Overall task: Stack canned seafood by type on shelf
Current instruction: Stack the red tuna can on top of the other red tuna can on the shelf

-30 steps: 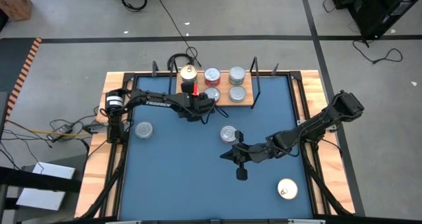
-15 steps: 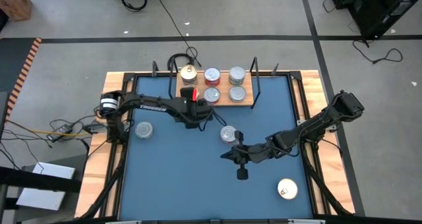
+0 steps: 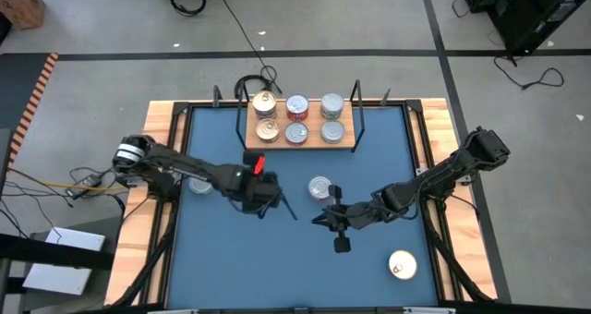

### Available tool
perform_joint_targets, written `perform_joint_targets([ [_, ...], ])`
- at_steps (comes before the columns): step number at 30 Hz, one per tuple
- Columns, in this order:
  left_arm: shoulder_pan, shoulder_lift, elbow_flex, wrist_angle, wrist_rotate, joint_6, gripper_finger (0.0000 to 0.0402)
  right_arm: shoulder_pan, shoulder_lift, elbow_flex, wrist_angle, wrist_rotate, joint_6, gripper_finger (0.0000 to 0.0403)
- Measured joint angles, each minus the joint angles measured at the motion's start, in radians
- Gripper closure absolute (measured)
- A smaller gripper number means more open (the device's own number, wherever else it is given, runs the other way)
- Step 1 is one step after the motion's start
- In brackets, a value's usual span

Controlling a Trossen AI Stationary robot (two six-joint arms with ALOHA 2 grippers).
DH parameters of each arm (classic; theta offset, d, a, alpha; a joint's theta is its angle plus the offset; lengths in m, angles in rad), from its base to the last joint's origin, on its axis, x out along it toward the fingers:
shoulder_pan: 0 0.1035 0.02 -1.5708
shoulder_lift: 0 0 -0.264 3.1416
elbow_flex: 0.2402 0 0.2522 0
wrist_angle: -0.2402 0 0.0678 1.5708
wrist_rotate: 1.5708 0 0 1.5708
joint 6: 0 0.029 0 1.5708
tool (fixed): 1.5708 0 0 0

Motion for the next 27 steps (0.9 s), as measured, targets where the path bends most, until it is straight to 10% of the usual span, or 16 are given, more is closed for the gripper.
perform_joint_targets([
  [11, -0.168, -0.122, -0.166, 0.133, 0.139, -0.151, 0.0387, 0.0, 0.0, 0.0, -0.065, -0.059, 0.067, 0.0392],
  [27, -0.218, -0.203, -0.487, 0.864, 0.184, -0.108, 0.0396, -0.031, 0.022, 0.092, -0.456, 0.008, 0.296, 0.0344],
])
